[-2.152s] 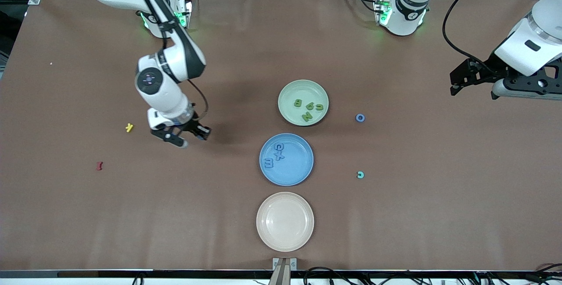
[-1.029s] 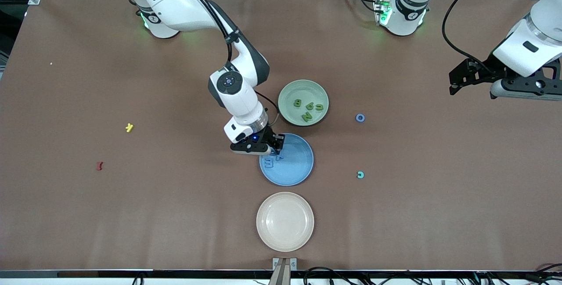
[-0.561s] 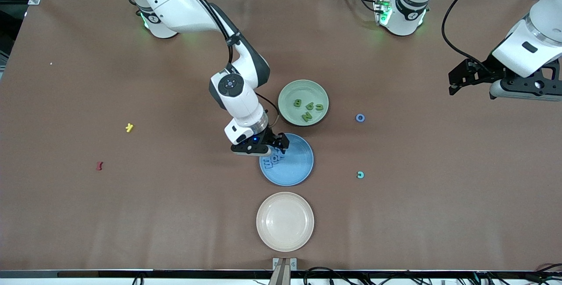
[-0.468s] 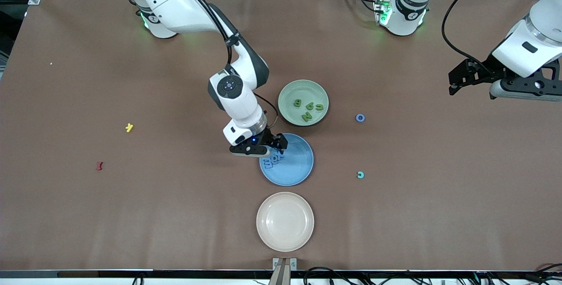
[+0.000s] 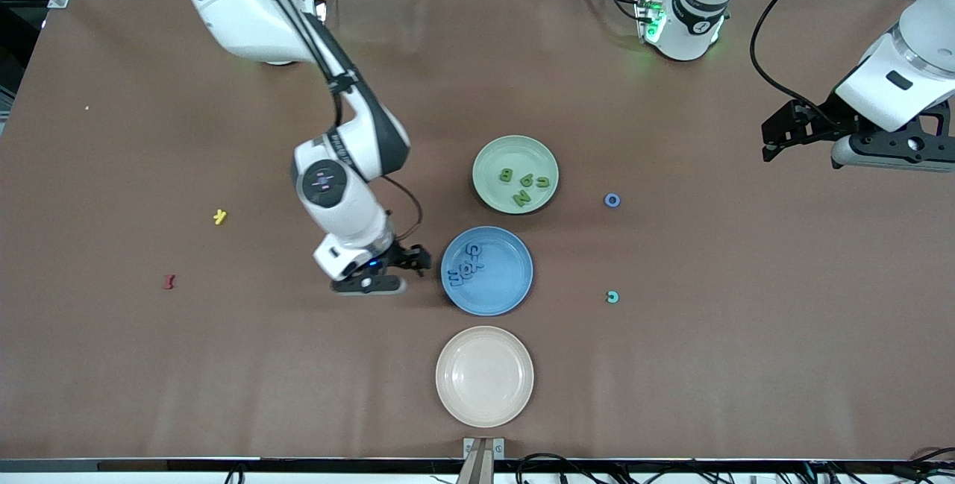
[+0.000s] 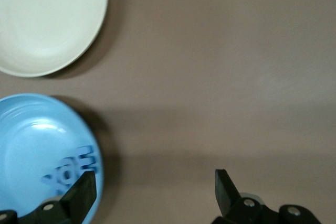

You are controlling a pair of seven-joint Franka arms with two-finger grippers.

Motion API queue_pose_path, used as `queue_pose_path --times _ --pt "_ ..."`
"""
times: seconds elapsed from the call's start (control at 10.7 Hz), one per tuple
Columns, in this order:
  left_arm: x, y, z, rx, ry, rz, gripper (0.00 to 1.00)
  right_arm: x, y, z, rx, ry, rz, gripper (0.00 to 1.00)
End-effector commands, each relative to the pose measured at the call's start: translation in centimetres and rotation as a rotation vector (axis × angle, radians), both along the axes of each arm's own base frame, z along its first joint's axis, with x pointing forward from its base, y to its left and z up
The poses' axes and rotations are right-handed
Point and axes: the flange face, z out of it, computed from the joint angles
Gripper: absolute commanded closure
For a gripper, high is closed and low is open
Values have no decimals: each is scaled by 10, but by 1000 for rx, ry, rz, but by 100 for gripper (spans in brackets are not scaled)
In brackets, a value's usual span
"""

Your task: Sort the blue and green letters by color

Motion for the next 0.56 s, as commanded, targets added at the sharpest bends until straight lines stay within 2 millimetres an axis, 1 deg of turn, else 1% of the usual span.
queue_pose_path --times 0.0,0.09,0.19,0.37,0.47 --pt "0 -1 4 -8 -3 -28 0 18 -99 26 -42 18 79 0" --pt "1 0 4 -8 -3 -27 0 29 -134 28 -74 17 109 0" --pt "1 0 4 -6 -6 -27 0 39 -174 30 -101 10 108 0" --pt "1 0 4 -6 -6 -25 0 52 -237 32 -136 1 84 0" --pt "2 0 3 -4 -5 -27 0 55 -266 37 -143 -8 96 0"
